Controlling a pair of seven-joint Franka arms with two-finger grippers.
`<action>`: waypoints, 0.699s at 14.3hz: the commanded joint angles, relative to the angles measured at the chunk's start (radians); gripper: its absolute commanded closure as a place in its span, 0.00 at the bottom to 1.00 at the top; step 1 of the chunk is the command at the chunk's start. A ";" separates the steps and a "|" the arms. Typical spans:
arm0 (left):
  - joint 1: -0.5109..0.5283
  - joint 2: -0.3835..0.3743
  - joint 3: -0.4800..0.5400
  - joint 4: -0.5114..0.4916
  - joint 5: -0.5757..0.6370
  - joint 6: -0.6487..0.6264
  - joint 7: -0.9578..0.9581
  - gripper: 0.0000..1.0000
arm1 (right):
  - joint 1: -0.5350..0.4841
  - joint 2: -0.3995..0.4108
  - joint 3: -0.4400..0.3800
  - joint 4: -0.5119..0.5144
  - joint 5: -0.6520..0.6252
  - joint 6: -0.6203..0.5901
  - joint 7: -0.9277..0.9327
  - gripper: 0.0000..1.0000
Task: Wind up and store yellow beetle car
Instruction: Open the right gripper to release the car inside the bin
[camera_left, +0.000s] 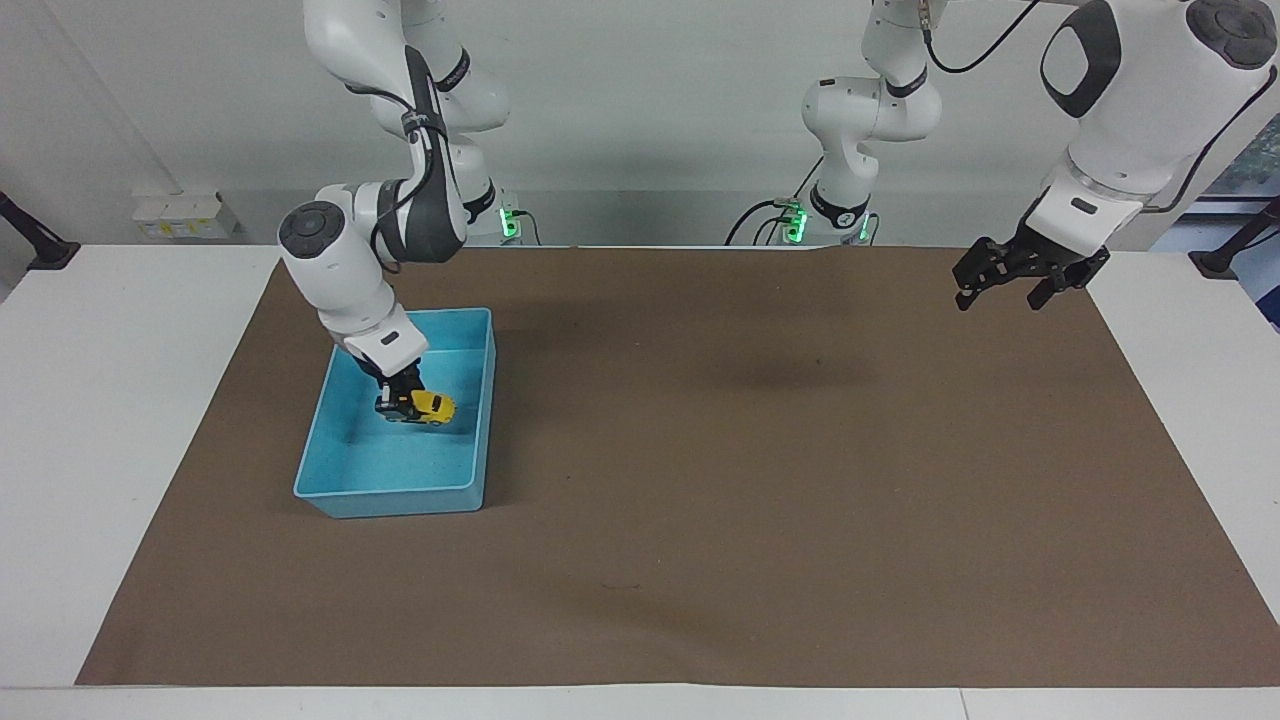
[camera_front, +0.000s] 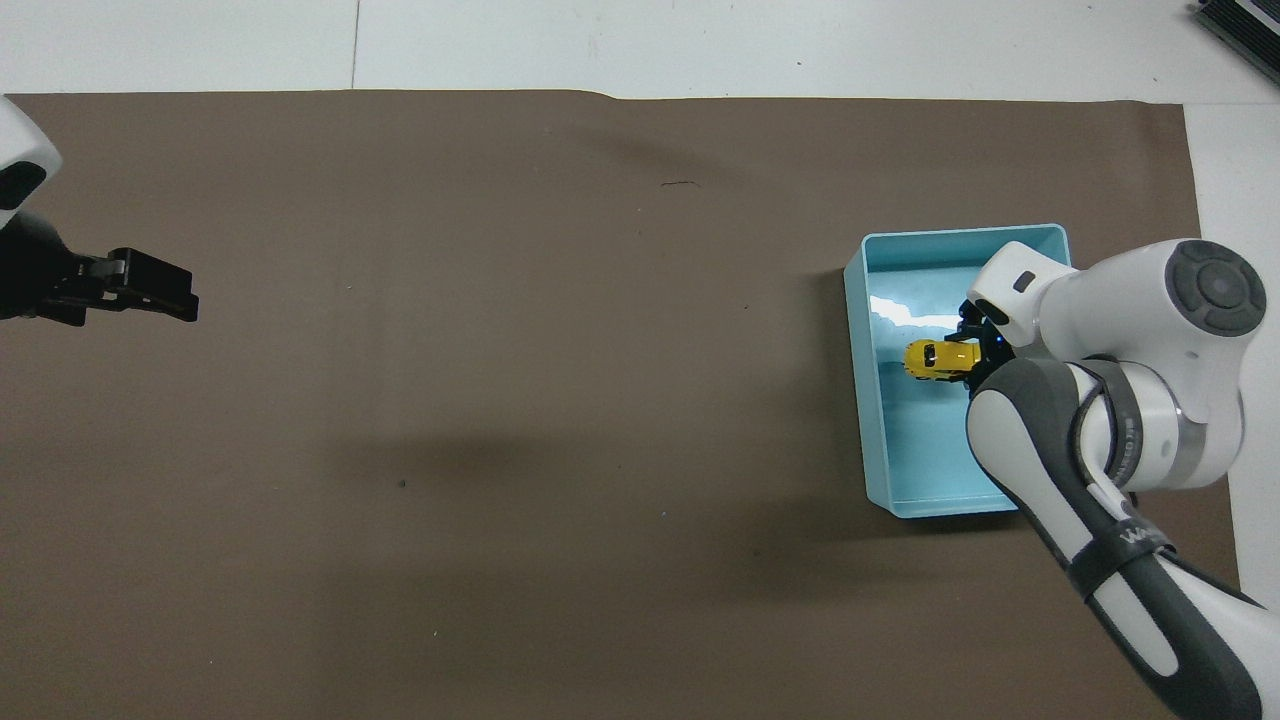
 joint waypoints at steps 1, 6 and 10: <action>0.007 -0.002 -0.003 0.002 -0.012 -0.013 0.011 0.00 | -0.014 0.009 0.009 -0.030 -0.010 0.052 -0.040 1.00; 0.023 -0.002 0.000 0.002 -0.012 -0.012 0.010 0.00 | -0.006 0.030 0.007 -0.051 -0.010 0.097 -0.075 1.00; 0.023 -0.002 0.000 0.002 -0.012 -0.012 0.010 0.00 | -0.005 0.035 0.009 -0.040 -0.008 0.077 -0.048 0.01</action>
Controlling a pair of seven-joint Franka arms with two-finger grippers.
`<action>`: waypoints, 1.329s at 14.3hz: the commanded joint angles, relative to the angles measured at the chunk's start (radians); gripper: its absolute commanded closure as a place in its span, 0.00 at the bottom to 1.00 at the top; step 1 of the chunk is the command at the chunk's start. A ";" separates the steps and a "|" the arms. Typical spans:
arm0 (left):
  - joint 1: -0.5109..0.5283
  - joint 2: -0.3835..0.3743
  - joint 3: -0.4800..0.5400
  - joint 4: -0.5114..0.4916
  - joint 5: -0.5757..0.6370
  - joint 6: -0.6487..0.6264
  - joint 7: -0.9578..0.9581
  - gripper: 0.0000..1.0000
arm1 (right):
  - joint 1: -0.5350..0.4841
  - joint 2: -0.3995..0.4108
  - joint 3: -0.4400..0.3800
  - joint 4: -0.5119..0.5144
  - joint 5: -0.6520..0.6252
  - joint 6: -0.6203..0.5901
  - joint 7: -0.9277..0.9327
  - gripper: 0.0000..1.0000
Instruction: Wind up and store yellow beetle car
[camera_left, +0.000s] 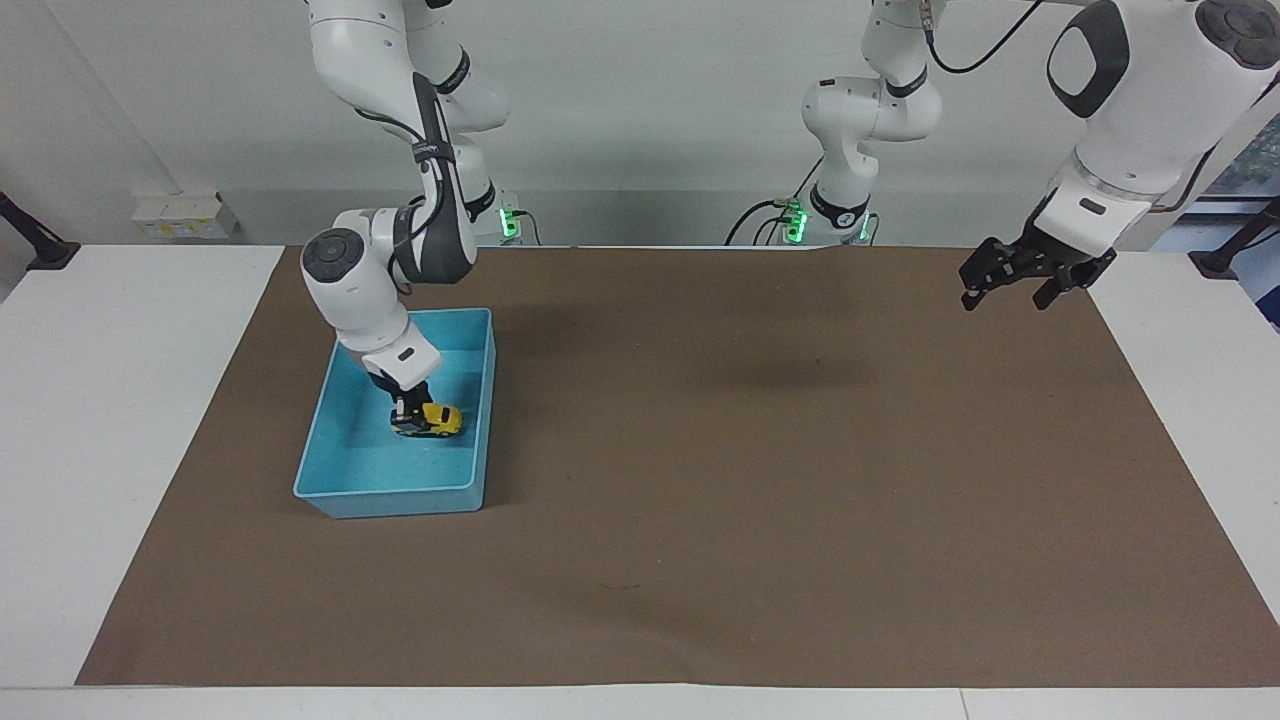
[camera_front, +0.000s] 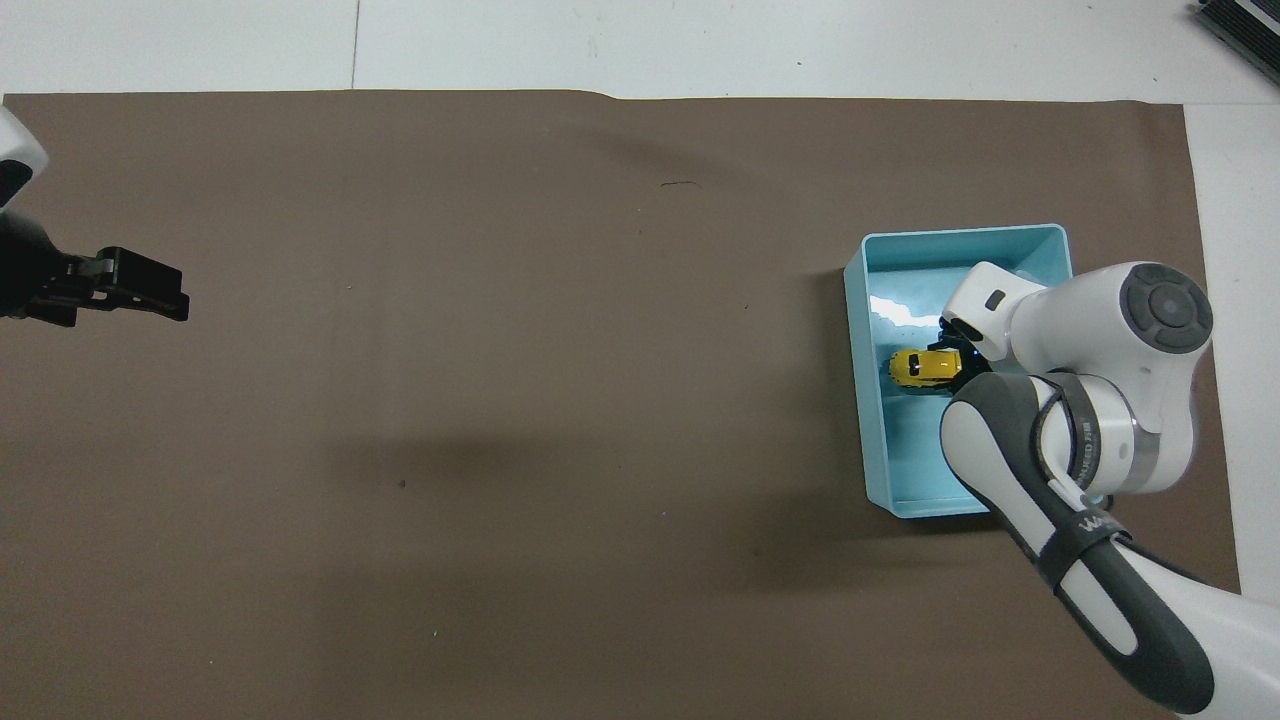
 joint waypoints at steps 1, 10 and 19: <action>0.017 -0.002 -0.008 0.002 -0.012 -0.011 0.011 0.00 | -0.015 0.001 0.008 0.010 0.002 -0.009 0.009 0.00; 0.013 -0.002 -0.009 0.004 -0.012 -0.008 0.014 0.00 | -0.002 -0.048 0.014 0.323 0.015 -0.398 0.291 0.00; 0.005 -0.002 -0.009 0.004 -0.012 -0.011 0.006 0.00 | -0.004 -0.166 0.090 0.444 0.021 -0.531 0.722 0.00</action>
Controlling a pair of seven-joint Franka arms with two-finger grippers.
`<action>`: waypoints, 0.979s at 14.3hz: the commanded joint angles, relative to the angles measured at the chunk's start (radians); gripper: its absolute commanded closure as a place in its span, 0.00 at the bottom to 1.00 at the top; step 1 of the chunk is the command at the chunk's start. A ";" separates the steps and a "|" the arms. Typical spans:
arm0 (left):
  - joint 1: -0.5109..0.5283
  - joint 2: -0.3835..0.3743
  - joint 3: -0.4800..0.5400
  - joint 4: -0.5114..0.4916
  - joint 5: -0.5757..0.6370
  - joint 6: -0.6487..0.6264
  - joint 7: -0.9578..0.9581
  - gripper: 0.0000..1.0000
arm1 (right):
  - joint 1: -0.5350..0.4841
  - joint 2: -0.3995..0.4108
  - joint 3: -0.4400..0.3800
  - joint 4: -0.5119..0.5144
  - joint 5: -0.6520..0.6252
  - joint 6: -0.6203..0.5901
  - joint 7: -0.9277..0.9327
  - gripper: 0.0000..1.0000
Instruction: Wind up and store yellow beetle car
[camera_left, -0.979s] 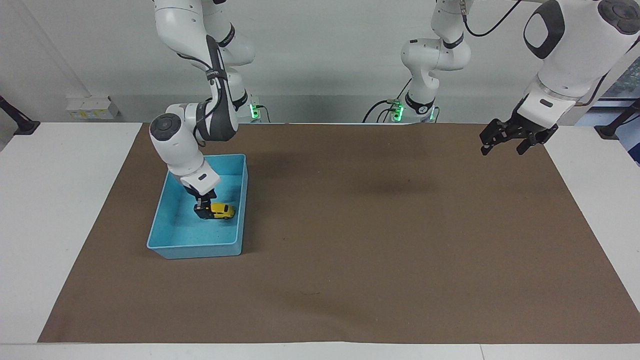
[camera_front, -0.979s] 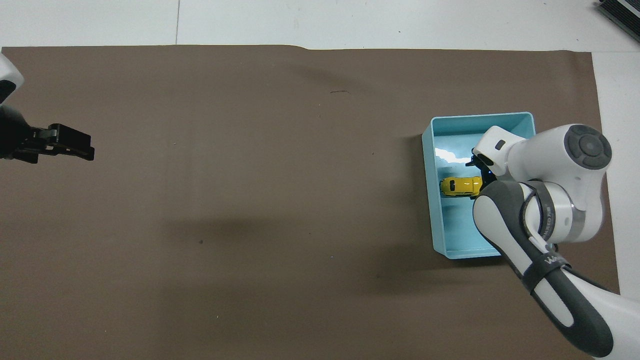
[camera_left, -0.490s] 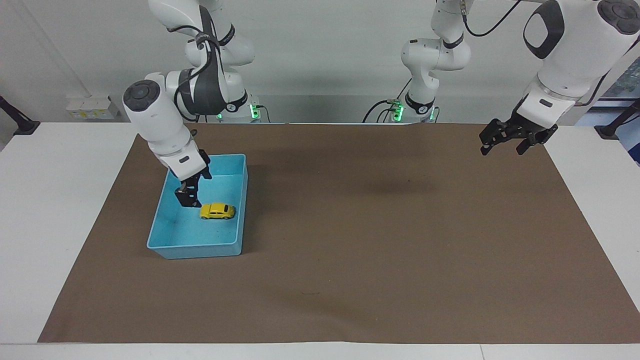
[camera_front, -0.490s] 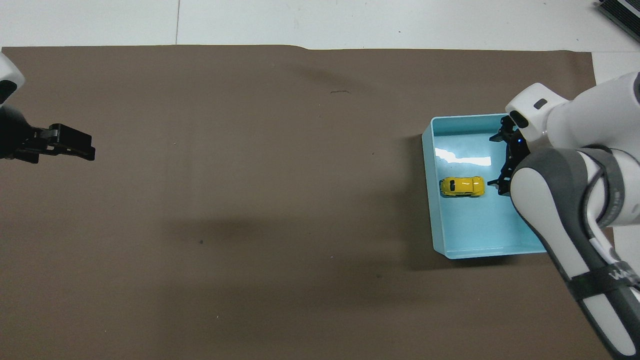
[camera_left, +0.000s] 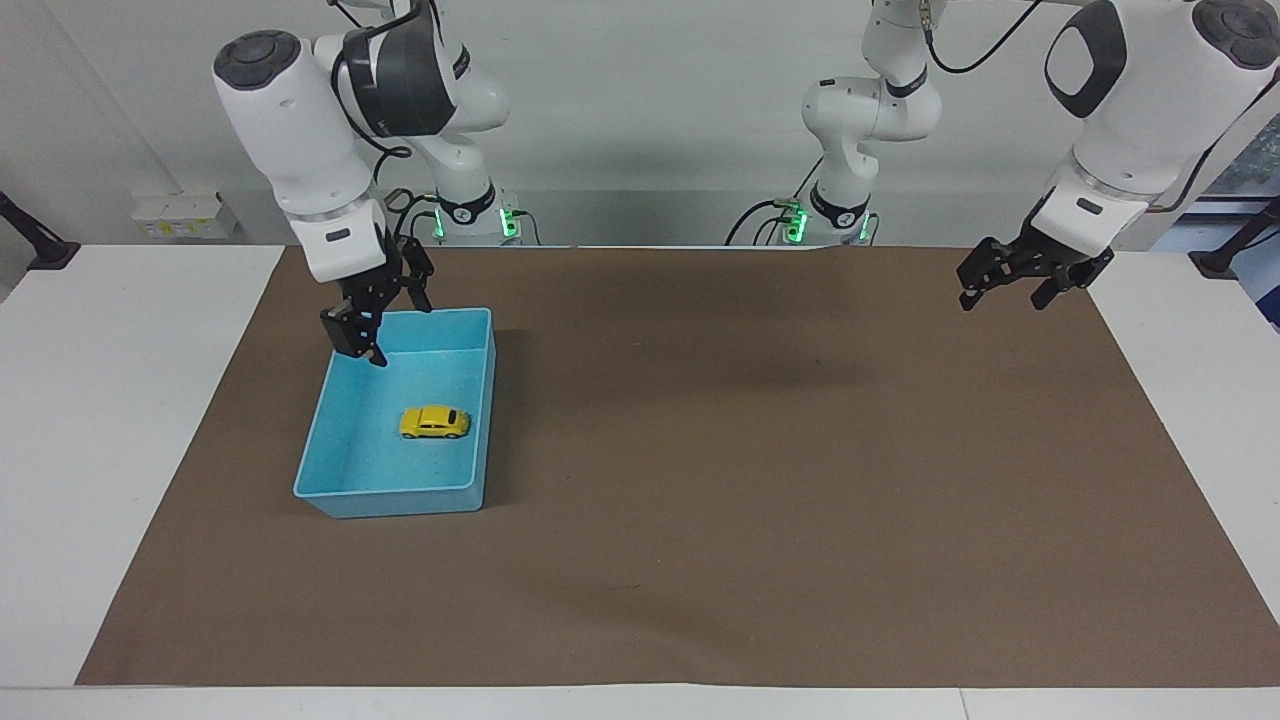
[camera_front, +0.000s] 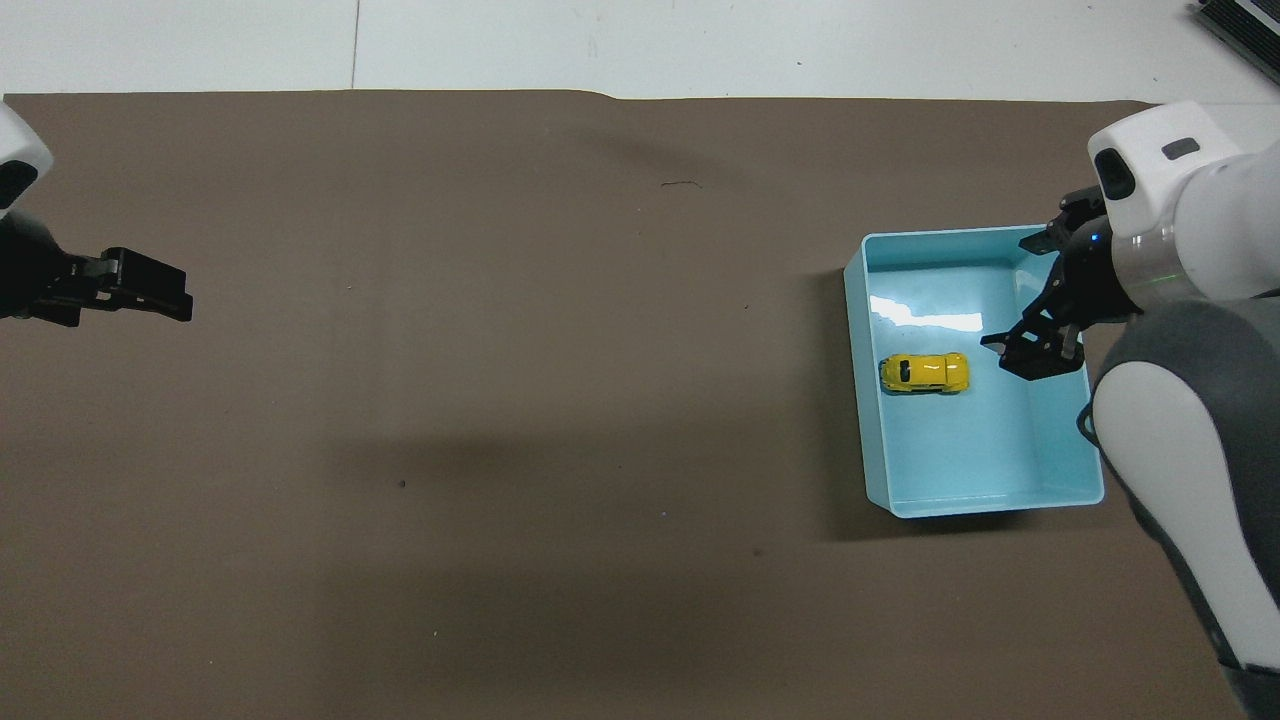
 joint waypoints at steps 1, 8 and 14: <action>0.005 -0.002 -0.003 0.004 -0.012 -0.010 0.006 0.00 | -0.008 -0.015 0.017 0.001 0.009 -0.022 0.067 0.00; 0.010 -0.002 -0.003 0.002 -0.012 -0.017 0.012 0.00 | -0.024 -0.037 -0.016 0.029 0.012 -0.085 0.164 0.00; 0.005 -0.003 -0.003 0.001 -0.012 -0.026 0.006 0.00 | -0.060 -0.037 -0.018 0.130 0.009 -0.202 0.600 0.00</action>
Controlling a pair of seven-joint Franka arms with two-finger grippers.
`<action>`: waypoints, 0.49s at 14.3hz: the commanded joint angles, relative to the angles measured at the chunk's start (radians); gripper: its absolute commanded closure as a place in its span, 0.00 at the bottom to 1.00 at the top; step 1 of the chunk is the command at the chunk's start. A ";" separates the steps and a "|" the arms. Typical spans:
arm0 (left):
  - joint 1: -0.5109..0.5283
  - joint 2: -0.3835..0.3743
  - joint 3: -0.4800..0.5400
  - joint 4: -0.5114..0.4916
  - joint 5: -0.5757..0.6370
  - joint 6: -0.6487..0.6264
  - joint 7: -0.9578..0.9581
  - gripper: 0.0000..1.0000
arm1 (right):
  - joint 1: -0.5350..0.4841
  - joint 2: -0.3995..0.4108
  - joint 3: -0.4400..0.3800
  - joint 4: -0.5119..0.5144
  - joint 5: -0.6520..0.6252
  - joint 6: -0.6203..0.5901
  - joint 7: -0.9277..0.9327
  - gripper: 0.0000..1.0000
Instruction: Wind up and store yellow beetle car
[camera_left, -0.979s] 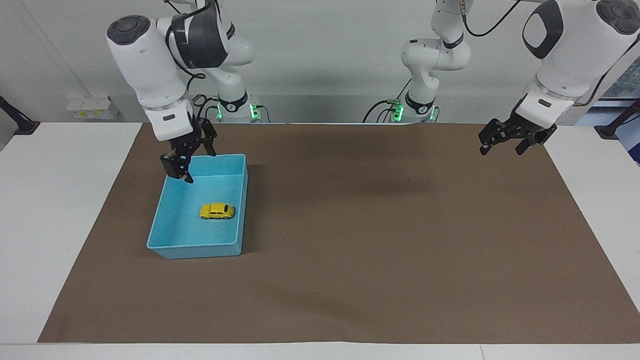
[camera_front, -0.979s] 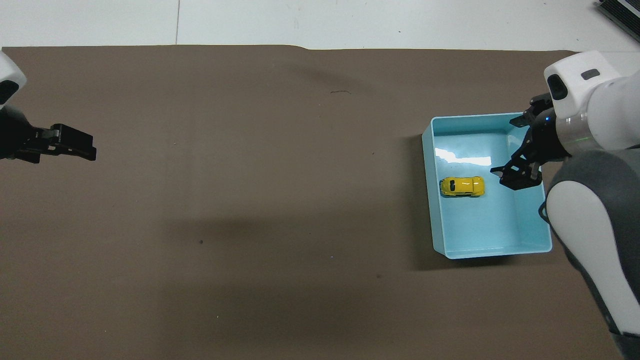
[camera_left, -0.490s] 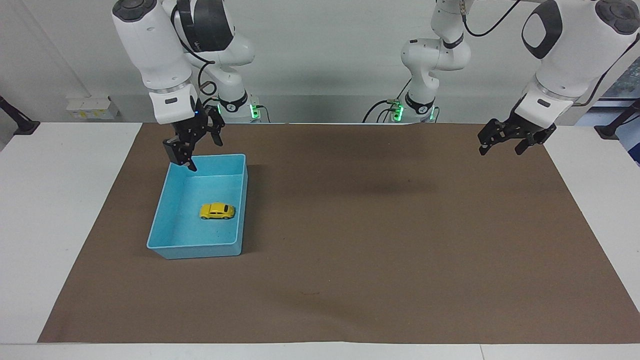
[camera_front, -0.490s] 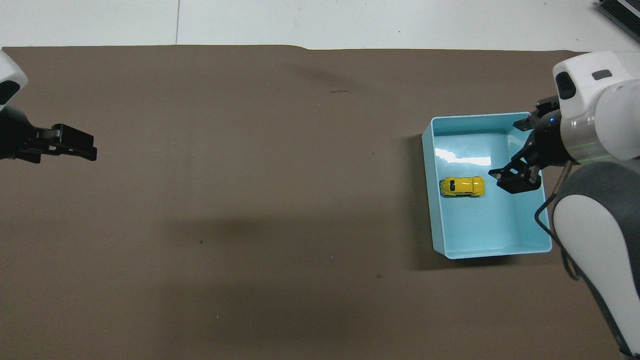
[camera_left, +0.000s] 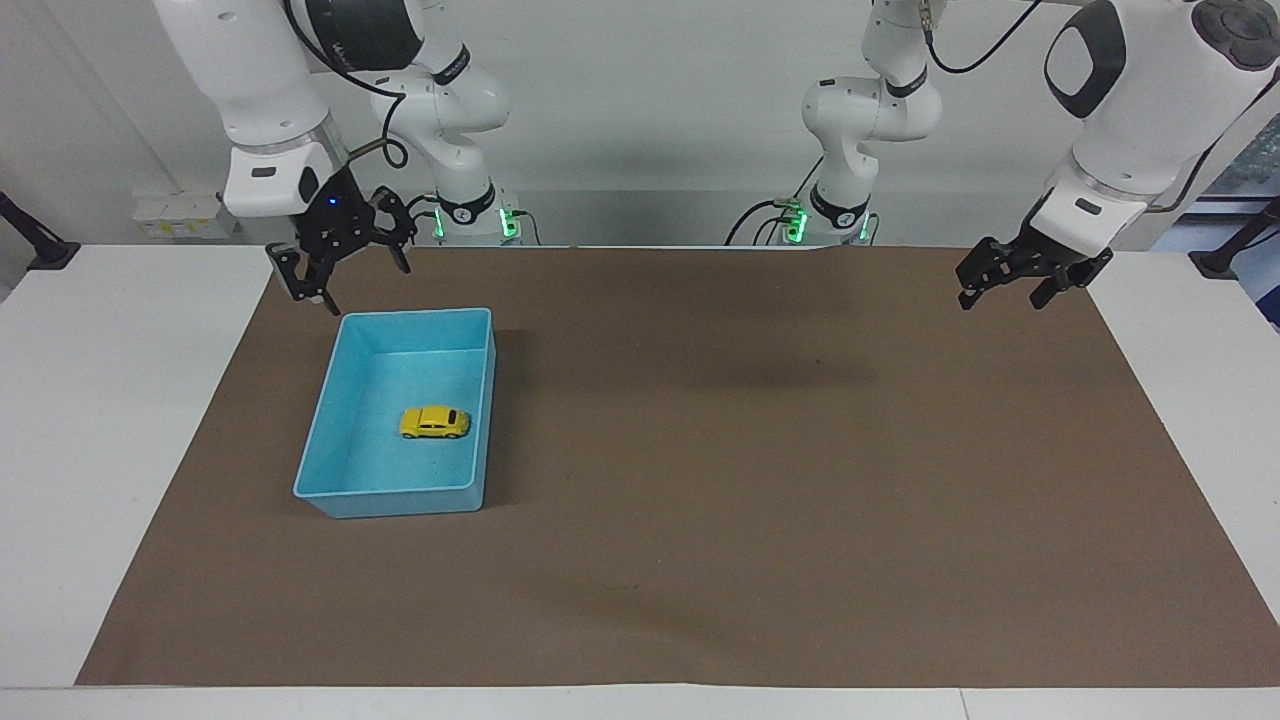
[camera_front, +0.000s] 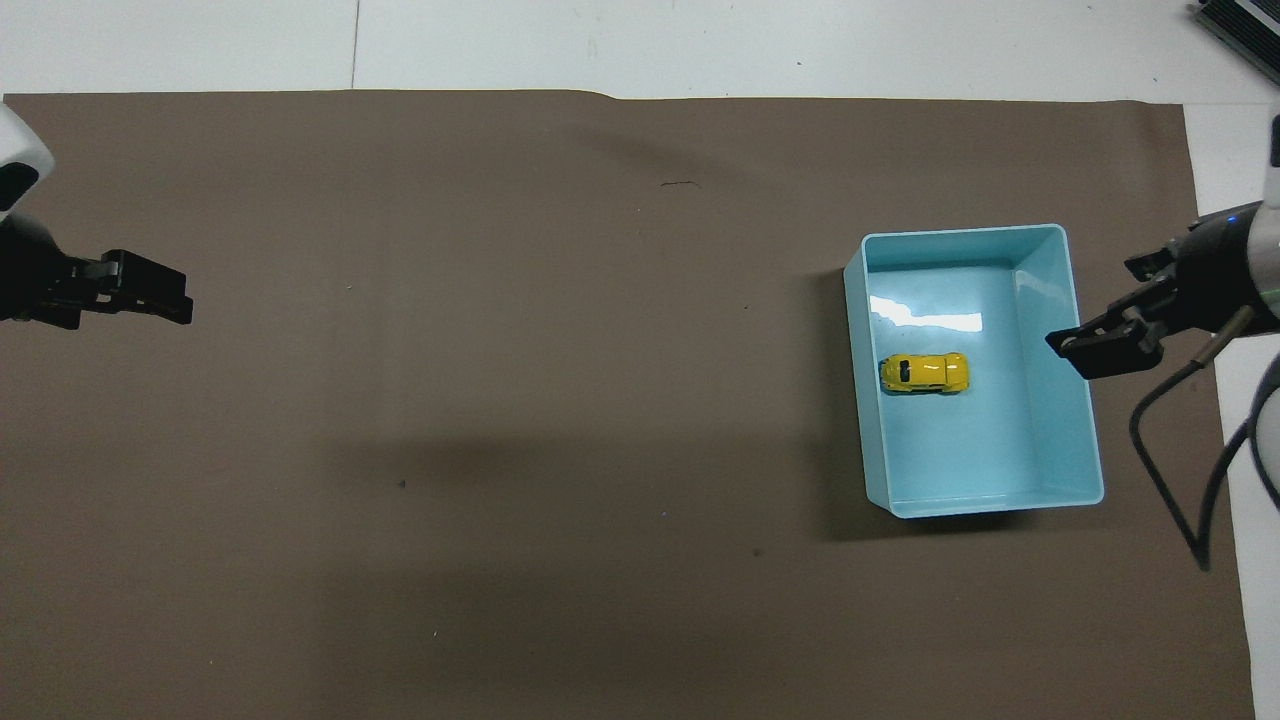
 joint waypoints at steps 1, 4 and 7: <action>0.005 -0.005 -0.004 0.001 -0.012 -0.019 0.006 0.00 | -0.022 -0.001 0.022 0.040 0.003 -0.066 0.277 0.00; 0.003 -0.005 -0.004 0.001 -0.012 -0.039 0.009 0.00 | -0.023 0.001 0.025 0.071 -0.016 -0.147 0.514 0.00; 0.002 -0.005 -0.010 0.002 -0.012 -0.044 0.009 0.00 | -0.025 -0.001 0.034 0.077 -0.106 -0.218 0.669 0.00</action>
